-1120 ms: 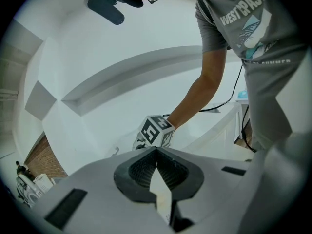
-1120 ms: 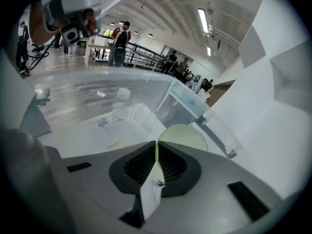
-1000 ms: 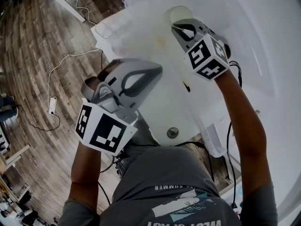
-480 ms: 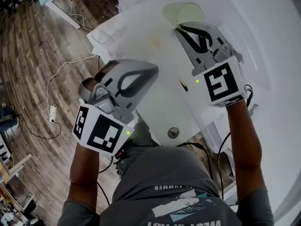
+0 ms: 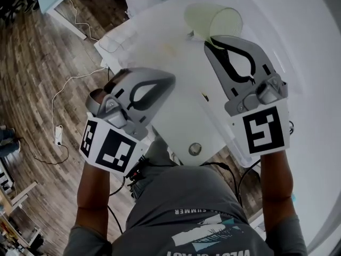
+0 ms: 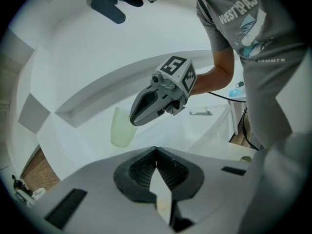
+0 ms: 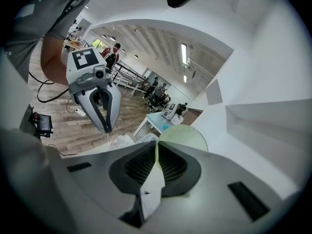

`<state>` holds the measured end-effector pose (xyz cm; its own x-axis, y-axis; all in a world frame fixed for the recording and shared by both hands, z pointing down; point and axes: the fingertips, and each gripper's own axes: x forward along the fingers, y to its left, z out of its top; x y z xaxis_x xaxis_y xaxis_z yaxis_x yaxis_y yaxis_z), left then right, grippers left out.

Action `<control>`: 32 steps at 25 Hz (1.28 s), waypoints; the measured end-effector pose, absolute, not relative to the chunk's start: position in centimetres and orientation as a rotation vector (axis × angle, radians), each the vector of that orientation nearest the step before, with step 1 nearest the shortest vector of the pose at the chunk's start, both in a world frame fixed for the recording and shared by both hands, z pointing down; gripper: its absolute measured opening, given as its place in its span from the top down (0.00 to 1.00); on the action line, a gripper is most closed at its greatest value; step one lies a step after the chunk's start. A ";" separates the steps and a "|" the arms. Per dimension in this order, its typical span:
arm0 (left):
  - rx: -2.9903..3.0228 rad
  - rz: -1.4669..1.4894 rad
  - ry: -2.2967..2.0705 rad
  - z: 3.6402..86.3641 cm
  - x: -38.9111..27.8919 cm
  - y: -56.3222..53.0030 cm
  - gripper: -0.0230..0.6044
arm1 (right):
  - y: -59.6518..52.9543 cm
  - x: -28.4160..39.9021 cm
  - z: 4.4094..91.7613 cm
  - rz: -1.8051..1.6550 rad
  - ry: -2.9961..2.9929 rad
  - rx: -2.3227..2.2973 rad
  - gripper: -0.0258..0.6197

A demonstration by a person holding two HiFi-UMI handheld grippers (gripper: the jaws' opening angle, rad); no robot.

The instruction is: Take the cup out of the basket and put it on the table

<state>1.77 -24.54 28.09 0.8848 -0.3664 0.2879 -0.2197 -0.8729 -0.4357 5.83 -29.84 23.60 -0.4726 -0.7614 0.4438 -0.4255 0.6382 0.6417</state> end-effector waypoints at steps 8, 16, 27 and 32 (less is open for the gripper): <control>-2.622 -0.551 0.474 27.7 2.4 -22.1 0.95 | -24.0 5.1 22.1 -0.617 -2.211 0.935 0.91; -2.600 -0.582 0.500 26.9 2.8 -17.6 0.95 | -18.2 5.1 21.4 -0.637 -2.252 0.923 0.91; -2.586 -0.595 0.543 26.9 3.5 -13.2 0.95 | -13.2 6.0 21.9 -0.648 -2.265 0.903 0.91; -2.584 -0.600 0.565 27.2 4.1 -12.1 0.95 | -11.8 6.6 22.6 -0.643 -2.269 0.892 0.91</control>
<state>4.11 -12.10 27.15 0.8237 -0.4708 0.3159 -0.2864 -0.8264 -0.4849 6.64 -11.84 22.56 -0.5867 -0.7257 0.3594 -0.4290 0.6549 0.6222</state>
